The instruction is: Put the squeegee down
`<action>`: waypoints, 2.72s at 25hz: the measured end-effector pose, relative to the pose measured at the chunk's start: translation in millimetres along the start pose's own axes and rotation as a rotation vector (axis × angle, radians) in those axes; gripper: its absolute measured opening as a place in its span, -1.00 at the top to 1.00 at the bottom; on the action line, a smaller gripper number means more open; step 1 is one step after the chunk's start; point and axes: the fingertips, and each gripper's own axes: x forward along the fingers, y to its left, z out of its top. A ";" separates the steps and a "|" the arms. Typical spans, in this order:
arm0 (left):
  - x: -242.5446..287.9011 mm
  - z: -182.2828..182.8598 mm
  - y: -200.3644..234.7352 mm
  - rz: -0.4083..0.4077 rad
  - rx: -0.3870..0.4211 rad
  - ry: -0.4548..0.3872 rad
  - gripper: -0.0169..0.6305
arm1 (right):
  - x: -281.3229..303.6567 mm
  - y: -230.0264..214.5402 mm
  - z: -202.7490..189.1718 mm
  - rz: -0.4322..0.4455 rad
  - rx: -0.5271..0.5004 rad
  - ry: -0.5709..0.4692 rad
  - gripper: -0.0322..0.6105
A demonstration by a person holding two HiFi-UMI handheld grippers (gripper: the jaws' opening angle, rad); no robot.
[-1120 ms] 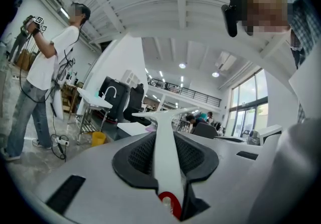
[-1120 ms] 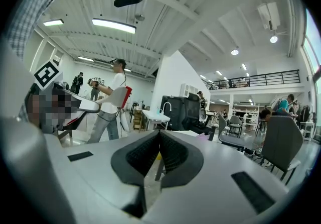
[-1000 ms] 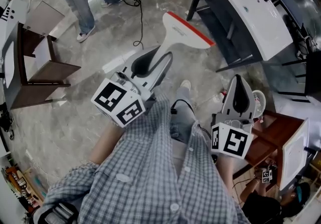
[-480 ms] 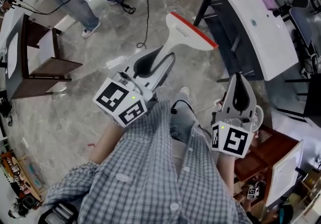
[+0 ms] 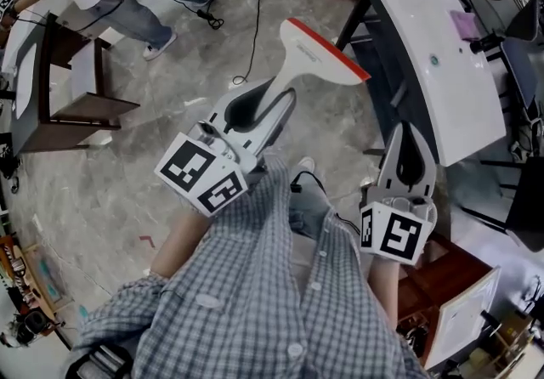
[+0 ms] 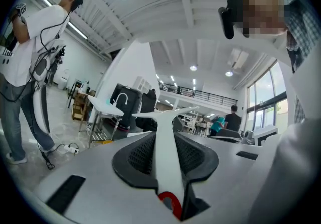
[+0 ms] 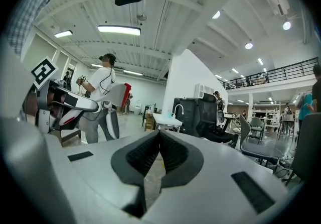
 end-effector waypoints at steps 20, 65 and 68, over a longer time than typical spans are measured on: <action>74.5 21.0 2.8 0.086 -0.002 -0.068 0.64 | 65.8 -66.3 -13.6 0.090 -0.003 -0.008 0.87; 218.3 63.4 107.2 -0.008 -0.016 -0.054 0.64 | 205.4 -117.1 -20.5 -0.020 -0.021 0.069 0.87; 234.5 68.1 121.6 -0.028 -0.017 -0.039 0.64 | 223.7 -119.4 -18.7 -0.040 -0.017 0.078 0.87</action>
